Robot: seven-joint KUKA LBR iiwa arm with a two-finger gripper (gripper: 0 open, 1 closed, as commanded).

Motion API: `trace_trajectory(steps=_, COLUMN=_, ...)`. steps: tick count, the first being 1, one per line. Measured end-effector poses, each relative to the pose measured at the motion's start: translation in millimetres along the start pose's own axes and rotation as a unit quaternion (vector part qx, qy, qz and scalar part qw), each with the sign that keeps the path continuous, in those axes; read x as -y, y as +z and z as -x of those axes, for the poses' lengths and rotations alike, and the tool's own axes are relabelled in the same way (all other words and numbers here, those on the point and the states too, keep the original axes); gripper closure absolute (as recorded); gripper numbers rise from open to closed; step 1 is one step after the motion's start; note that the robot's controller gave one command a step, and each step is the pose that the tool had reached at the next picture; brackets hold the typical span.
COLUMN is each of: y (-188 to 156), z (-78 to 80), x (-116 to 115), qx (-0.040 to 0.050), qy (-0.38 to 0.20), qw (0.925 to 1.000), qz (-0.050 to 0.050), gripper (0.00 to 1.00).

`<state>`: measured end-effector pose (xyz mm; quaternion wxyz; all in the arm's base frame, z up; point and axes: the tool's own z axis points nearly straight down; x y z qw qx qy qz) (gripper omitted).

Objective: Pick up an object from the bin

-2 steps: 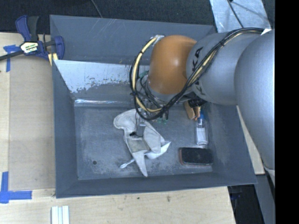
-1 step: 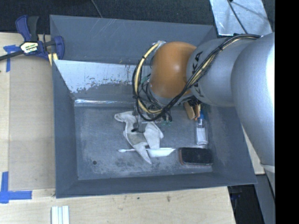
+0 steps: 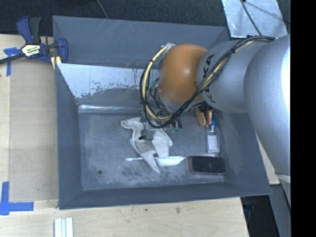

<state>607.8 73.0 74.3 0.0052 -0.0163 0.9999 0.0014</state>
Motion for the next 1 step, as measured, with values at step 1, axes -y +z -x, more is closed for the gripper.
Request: trace_trajectory(steps=1, y=-134.1, z=-43.9, x=57.5, qx=-0.0035, qy=0.004, qw=1.0, qz=-0.002, gripper=1.0)
